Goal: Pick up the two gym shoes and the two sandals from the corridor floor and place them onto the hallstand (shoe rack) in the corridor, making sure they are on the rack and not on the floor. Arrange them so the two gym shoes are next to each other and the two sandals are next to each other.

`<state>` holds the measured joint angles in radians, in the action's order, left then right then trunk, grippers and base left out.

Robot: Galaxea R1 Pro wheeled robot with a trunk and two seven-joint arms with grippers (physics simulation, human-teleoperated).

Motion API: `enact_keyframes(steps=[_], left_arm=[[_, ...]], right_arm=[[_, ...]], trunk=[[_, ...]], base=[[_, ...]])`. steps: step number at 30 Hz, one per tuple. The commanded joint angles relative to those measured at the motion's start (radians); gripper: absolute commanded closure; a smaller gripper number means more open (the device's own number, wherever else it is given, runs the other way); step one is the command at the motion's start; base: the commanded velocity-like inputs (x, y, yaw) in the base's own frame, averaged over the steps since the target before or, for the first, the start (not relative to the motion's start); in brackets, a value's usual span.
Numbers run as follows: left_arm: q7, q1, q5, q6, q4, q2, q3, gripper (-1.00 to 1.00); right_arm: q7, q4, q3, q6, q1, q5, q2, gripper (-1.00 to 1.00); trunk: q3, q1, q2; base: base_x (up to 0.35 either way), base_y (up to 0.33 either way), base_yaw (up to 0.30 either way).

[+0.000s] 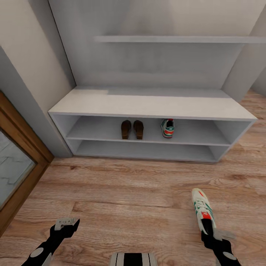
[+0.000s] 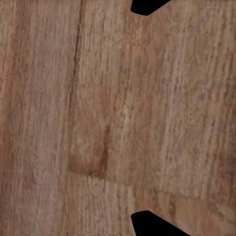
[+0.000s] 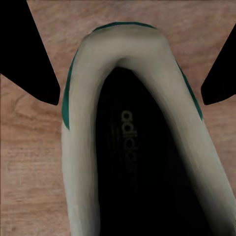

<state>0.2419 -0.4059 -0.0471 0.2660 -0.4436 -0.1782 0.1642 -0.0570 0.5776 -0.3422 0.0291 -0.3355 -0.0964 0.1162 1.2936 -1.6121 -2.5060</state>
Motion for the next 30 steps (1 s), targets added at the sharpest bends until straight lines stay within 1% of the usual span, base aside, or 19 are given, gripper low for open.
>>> enact_keyframes(steps=[1,2,3,4,8,9,10,11,13,14,15,16,19,27,30], left_arm=[[0.010,0.003,-0.006,0.001,0.001,-0.002,0.006,-1.00],[0.010,0.005,-0.007,0.001,0.001,-0.003,0.006,-1.00],[0.010,0.013,-0.009,0.002,0.002,-0.007,0.007,-1.00],[0.010,0.016,-0.010,0.002,0.002,-0.008,0.007,-1.00],[0.009,0.046,-0.012,0.002,0.003,-0.014,0.008,-1.00],[0.008,0.055,-0.010,0.002,0.003,-0.015,0.008,-1.00],[0.008,0.059,-0.008,0.003,0.003,-0.015,0.009,-1.00],[0.009,0.065,-0.004,0.023,0.003,-0.022,0.008,-1.00],[0.009,0.066,-0.003,0.035,0.003,-0.029,0.008,-1.00],[0.009,0.070,-0.002,0.040,0.006,-0.033,0.007,-1.00],[0.010,0.082,0.009,0.054,0.015,-0.038,-0.001,-1.00],[0.009,0.085,0.061,0.067,0.017,-0.037,-0.006,-1.00],[0.008,0.085,0.079,0.069,0.018,-0.037,-0.007,-1.00],[0.008,0.085,0.084,0.068,0.036,-0.040,0.000,-1.00],[0.008,0.085,0.084,0.067,0.038,-0.041,0.002,-1.00]], right_arm=[[-0.001,0.033,0.009,-0.040,-0.010,-0.011,-0.021,1.00],[-0.001,0.049,0.015,-0.060,-0.016,-0.011,-0.031,1.00],[-0.002,0.079,0.027,-0.098,-0.029,-0.011,-0.051,1.00],[-0.002,0.092,0.033,-0.117,-0.036,-0.011,-0.061,1.00],[-0.003,0.171,0.092,-0.269,-0.122,-0.011,-0.143,1.00],[-0.005,0.180,0.108,-0.320,-0.163,-0.011,-0.171,1.00],[-0.005,0.182,0.114,-0.349,-0.192,-0.010,-0.187,1.00],[-0.007,0.184,0.122,-0.428,-0.298,-0.009,-0.228,1.00],[-0.008,0.181,0.123,-0.455,-0.346,-0.008,-0.238,1.00],[-0.008,0.180,0.124,-0.478,-0.383,-0.008,-0.241,1.00],[-0.010,0.187,0.124,-0.544,-0.450,-0.007,-0.244,1.00],[-0.012,0.194,0.121,-0.560,-0.468,-0.008,-0.245,1.00],[-0.012,0.198,0.117,-0.564,-0.472,-0.007,-0.244,1.00],[-0.016,0.238,0.115,-0.567,-0.473,-0.006,-0.244,1.00],[-0.016,0.240,0.115,-0.567,-0.473,-0.006,-0.244,1.00]], trunk=[[0.001,0.000,0.000],[0.001,0.000,0.000],[0.001,0.000,0.000],[0.001,0.000,0.000],[0.001,0.000,0.000],[0.001,0.000,0.000],[0.001,0.000,0.000],[0.001,0.000,0.000],[0.001,0.000,0.000],[0.001,0.000,0.000],[0.001,0.000,0.000],[0.001,0.000,0.000],[0.001,0.000,0.000],[0.001,0.000,0.000],[-0.001,0.000,0.000]], base=[[0.000,0.000,0.000],[0.000,0.000,0.000],[0.000,0.000,0.000],[0.000,0.000,0.000],[0.000,0.000,0.000],[0.000,0.000,0.000],[0.000,0.000,0.000],[0.000,0.000,0.000],[0.000,0.000,0.000],[0.000,0.000,0.000],[0.000,0.000,0.000],[0.000,0.000,0.000],[0.000,0.000,0.000],[0.000,0.000,-0.003],[0.000,0.000,-0.140]])
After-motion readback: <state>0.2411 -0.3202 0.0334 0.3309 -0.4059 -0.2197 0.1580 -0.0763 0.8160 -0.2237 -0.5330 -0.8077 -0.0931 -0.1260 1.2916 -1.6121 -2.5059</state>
